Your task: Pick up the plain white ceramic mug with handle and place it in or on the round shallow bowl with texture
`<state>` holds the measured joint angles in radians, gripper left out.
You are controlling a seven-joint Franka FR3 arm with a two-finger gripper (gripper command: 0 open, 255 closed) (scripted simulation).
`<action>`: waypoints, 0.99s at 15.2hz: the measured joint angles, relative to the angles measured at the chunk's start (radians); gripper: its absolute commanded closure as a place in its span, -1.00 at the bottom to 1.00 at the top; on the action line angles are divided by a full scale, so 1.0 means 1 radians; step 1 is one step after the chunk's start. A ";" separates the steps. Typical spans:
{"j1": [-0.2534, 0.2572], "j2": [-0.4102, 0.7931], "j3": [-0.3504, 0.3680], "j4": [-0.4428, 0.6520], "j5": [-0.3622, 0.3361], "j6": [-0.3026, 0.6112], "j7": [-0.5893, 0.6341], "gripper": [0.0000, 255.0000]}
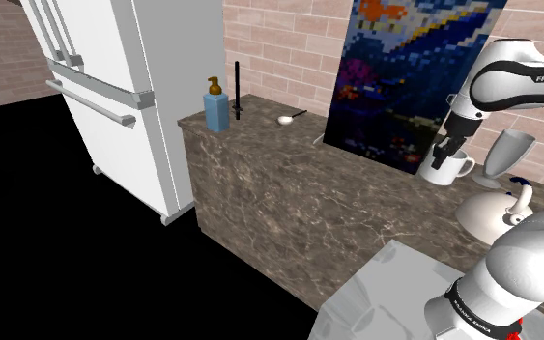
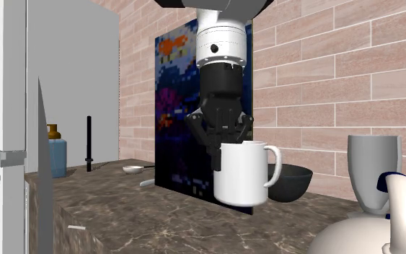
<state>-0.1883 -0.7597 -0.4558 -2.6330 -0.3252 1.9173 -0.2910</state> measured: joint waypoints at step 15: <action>0.021 0.047 0.000 0.209 0.031 -0.155 -0.048 1.00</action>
<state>-0.1671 -0.7129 -0.4560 -2.4236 -0.2939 1.7628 -0.3395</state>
